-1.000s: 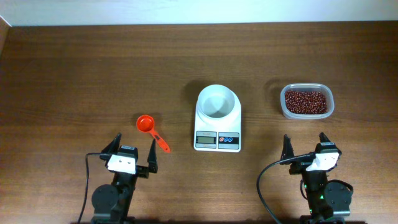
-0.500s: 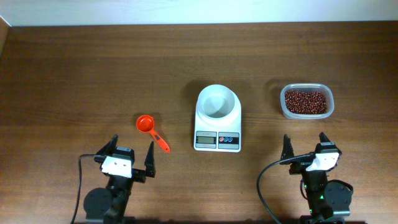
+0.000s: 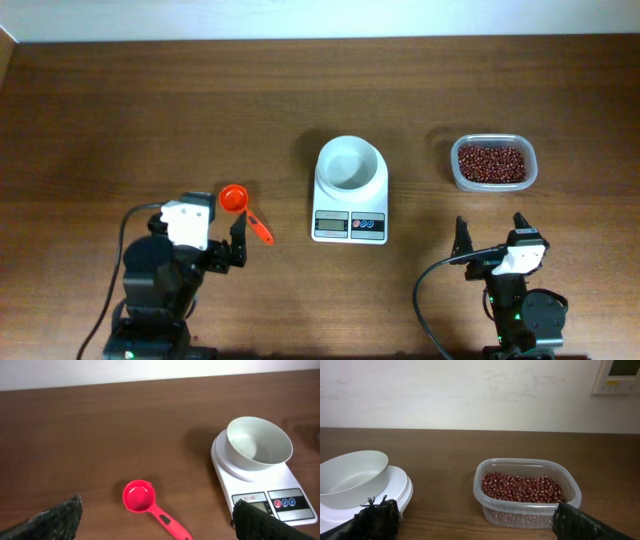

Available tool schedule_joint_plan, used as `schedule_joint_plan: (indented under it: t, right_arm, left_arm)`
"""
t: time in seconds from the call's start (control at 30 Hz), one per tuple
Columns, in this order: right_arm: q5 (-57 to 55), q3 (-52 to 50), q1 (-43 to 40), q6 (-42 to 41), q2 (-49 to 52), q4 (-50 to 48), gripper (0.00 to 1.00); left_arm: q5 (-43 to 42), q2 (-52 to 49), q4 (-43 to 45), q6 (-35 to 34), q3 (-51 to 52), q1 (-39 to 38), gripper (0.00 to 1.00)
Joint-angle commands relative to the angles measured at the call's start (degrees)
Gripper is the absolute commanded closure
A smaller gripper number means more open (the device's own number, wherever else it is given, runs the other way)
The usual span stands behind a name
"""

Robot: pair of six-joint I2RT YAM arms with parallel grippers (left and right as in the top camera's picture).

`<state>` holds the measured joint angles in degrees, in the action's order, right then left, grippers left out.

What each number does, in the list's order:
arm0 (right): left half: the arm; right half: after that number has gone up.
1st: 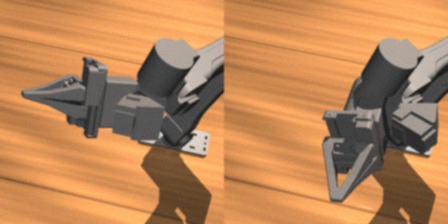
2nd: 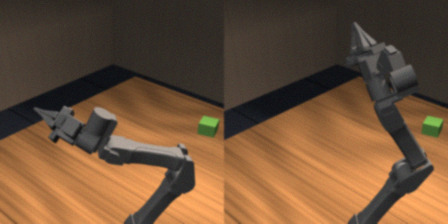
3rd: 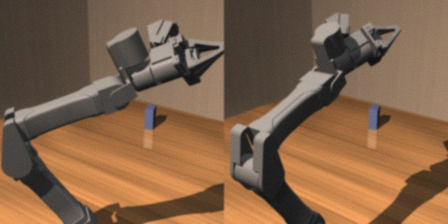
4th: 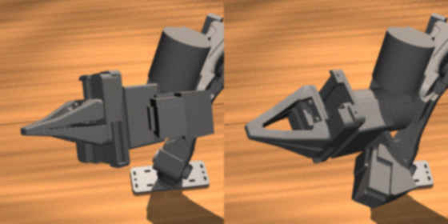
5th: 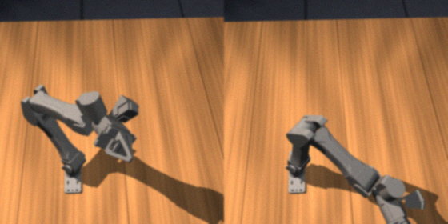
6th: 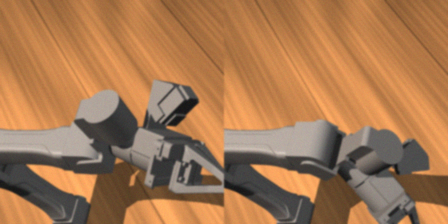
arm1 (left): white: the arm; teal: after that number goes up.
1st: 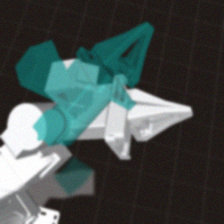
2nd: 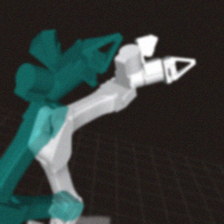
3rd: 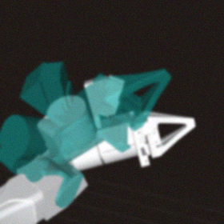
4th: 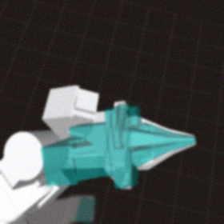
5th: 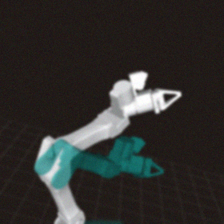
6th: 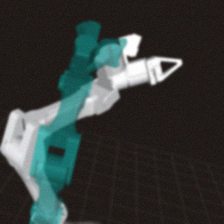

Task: Scoop and weigh 50g on scale
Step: 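Reach the left gripper to the orange scoop and grasp its cup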

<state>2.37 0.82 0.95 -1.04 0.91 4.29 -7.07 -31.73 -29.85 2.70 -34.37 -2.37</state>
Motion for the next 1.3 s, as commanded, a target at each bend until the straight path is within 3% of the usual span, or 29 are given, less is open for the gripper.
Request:
schedule_joint_plan:
  t: [0.0, 0.2, 0.37, 0.57, 0.67, 0.97, 1.07, 1.27]
  right_arm:
    - [-0.5, -0.5, 0.3, 0.4, -0.4, 0.1, 0.01]
    - [-0.5, -0.5, 0.3, 0.4, -0.4, 0.1, 0.01]
    - [-0.5, -0.5, 0.3, 0.4, -0.4, 0.1, 0.01]
    - [-0.5, -0.5, 0.3, 0.4, -0.4, 0.1, 0.01]
    - [-0.5, -0.5, 0.3, 0.4, -0.4, 0.1, 0.01]
    - [-0.5, -0.5, 0.3, 0.4, -0.4, 0.1, 0.01]
    - [-0.5, -0.5, 0.3, 0.4, -0.4, 0.1, 0.01]
    - [-0.5, -0.5, 0.3, 0.4, -0.4, 0.1, 0.01]
  left_arm:
    - [-0.6, -3.6, -0.9, -0.5, -7.0, 0.3, 0.01]
    - [-3.9, -7.5, -3.5, -0.6, -10.4, 0.3, 0.01]
    - [-13.3, -7.9, -4.5, -0.6, -10.4, 0.3, 0.01]
    - [-8.8, -8.0, -7.6, -1.5, -10.4, 0.3, 0.01]
    - [1.0, -9.4, -8.7, -9.8, -10.4, 0.3, 0.01]
    - [3.7, -29.6, -7.7, -29.4, -11.5, 4.6, 0.01]
    - [3.7, -34.7, -6.7, -29.9, -11.5, 5.2, 0.15]
    - [3.7, -45.1, -1.4, -34.6, -11.5, 5.2, 0.33]
